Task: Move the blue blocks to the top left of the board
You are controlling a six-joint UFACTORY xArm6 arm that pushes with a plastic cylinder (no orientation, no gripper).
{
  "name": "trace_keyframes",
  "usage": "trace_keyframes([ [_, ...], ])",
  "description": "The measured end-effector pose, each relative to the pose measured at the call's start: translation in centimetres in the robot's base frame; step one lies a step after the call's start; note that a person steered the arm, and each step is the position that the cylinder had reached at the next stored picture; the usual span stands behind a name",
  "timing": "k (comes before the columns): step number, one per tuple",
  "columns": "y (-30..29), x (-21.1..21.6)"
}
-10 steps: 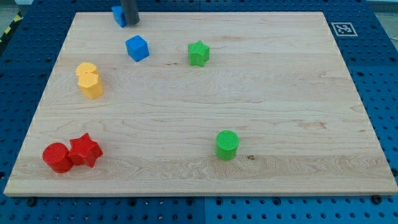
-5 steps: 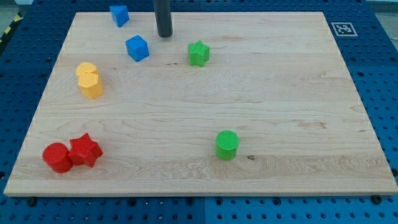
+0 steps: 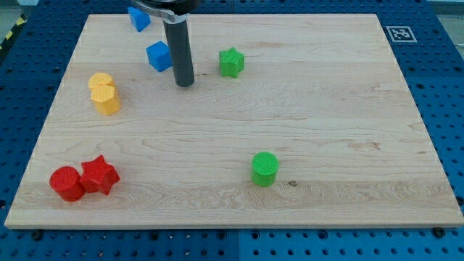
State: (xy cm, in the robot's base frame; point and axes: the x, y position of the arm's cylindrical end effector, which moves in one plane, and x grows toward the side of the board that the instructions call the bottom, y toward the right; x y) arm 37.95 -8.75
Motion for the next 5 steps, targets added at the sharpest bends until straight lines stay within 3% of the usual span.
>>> trace_keyframes([
  [5,-3.8,-6.0],
])
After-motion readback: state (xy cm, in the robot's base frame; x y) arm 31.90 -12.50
